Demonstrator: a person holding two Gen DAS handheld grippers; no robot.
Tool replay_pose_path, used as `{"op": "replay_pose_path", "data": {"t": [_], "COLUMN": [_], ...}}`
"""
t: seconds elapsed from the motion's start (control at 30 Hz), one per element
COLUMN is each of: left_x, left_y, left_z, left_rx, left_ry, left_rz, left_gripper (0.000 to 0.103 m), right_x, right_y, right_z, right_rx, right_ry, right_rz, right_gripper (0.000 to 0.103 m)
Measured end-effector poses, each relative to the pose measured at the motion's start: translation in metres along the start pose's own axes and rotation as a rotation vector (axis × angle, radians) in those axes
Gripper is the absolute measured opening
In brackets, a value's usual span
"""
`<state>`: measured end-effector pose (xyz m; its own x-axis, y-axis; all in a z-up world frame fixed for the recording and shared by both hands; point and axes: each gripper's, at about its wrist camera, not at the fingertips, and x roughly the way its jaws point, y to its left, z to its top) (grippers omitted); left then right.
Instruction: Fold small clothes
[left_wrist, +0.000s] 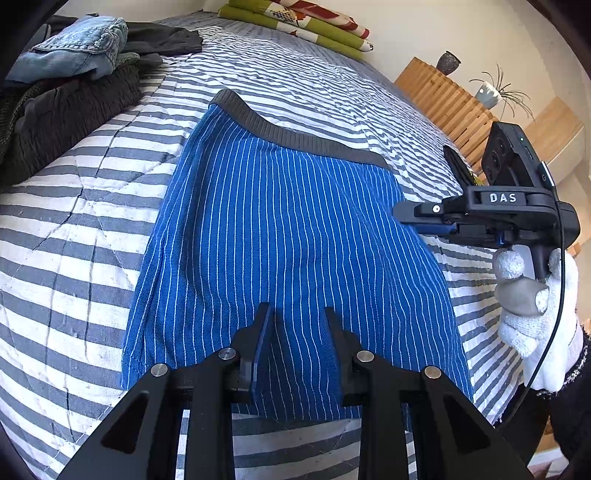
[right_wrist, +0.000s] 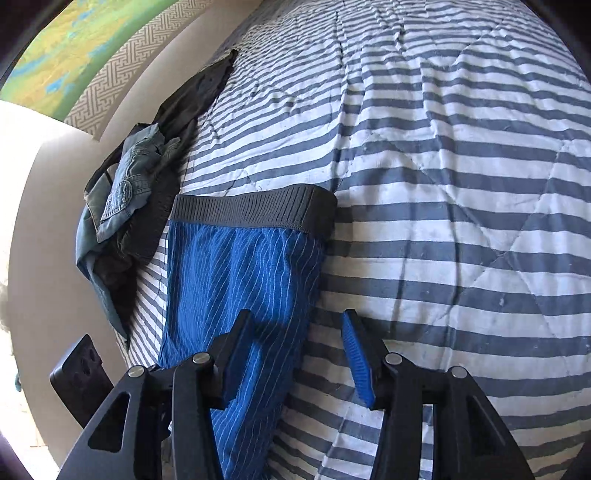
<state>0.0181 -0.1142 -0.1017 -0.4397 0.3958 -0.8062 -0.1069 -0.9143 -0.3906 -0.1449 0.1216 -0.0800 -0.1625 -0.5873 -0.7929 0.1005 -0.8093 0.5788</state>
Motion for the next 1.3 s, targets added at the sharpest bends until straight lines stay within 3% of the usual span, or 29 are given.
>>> {"op": "replay_pose_path", "data": {"t": [0.03,0.07,0.13,0.2,0.33,0.43,0.53,0.63,0.7,0.8,0.9,0.97,1.0,1.03,1.1,1.17,1.3], "left_x": [0.002,0.003,0.002,0.002,-0.010,-0.019,-0.019,-0.004,-0.001,-0.001,-0.012,-0.028,-0.038,-0.046,-0.055,-0.049,-0.021], "left_y": [-0.001,-0.002,-0.002,-0.003,0.003,0.001,0.000,0.005,0.009,0.021,0.031,0.036,0.040,0.045,0.057,0.062,0.066], "left_z": [0.001,0.000,-0.001,-0.002,-0.004,0.000,0.007,0.009,0.009,0.008,0.008,0.015,0.020,0.027,0.043,0.059,0.072], "left_rx": [0.004,0.011,0.019,0.024,-0.010,-0.009,-0.010,-0.039,-0.039,-0.074,-0.115,-0.126,-0.138,-0.153,-0.179,-0.163,-0.130], "left_ry": [0.000,0.000,-0.002,0.000,0.003,-0.035,-0.044,0.011,0.011,0.011,-0.008,-0.051,-0.072,-0.092,-0.116,-0.086,-0.015], "left_rz": [0.001,0.002,0.004,0.004,-0.012,-0.018,-0.009,-0.003,-0.005,-0.029,-0.044,-0.027,-0.026,-0.025,-0.030,-0.046,-0.008], "left_gripper": [0.027,0.027,0.027,0.027,0.028,0.028,0.028,0.028,0.026,0.016,0.016,0.019,0.029,0.046,0.066,0.069,0.069], "right_x": [0.002,0.003,-0.008,-0.016,-0.023,-0.046,-0.049,-0.037,-0.020,0.008,-0.004,-0.029,-0.041,-0.050,-0.060,-0.057,-0.037], "right_y": [0.004,0.011,0.019,0.008,-0.014,-0.002,0.028,0.059,0.074,0.065,0.044,0.032,0.027,0.021,0.010,0.002,-0.003], "right_z": [-0.001,-0.001,0.001,0.008,0.015,-0.003,-0.031,-0.063,-0.081,-0.100,-0.101,-0.096,-0.094,-0.090,-0.083,-0.077,-0.071], "right_rx": [-0.013,-0.048,-0.129,-0.111,-0.054,-0.102,-0.203,-0.310,-0.384,-0.450,-0.377,-0.296,-0.262,-0.229,-0.175,-0.121,-0.068], "right_ry": [0.001,0.013,-0.060,-0.121,-0.087,-0.135,-0.094,-0.035,0.019,0.080,0.080,0.023,-0.015,-0.050,-0.084,-0.079,-0.051], "right_rz": [-0.009,-0.021,-0.115,-0.185,-0.147,-0.127,-0.063,0.007,-0.030,-0.233,-0.165,-0.068,-0.056,-0.055,-0.038,-0.022,0.030], "right_gripper": [0.011,0.002,0.002,0.002,0.008,0.010,0.011,0.011,0.011,0.010,0.009,0.017,0.021,0.028,0.029,0.032,0.032]}}
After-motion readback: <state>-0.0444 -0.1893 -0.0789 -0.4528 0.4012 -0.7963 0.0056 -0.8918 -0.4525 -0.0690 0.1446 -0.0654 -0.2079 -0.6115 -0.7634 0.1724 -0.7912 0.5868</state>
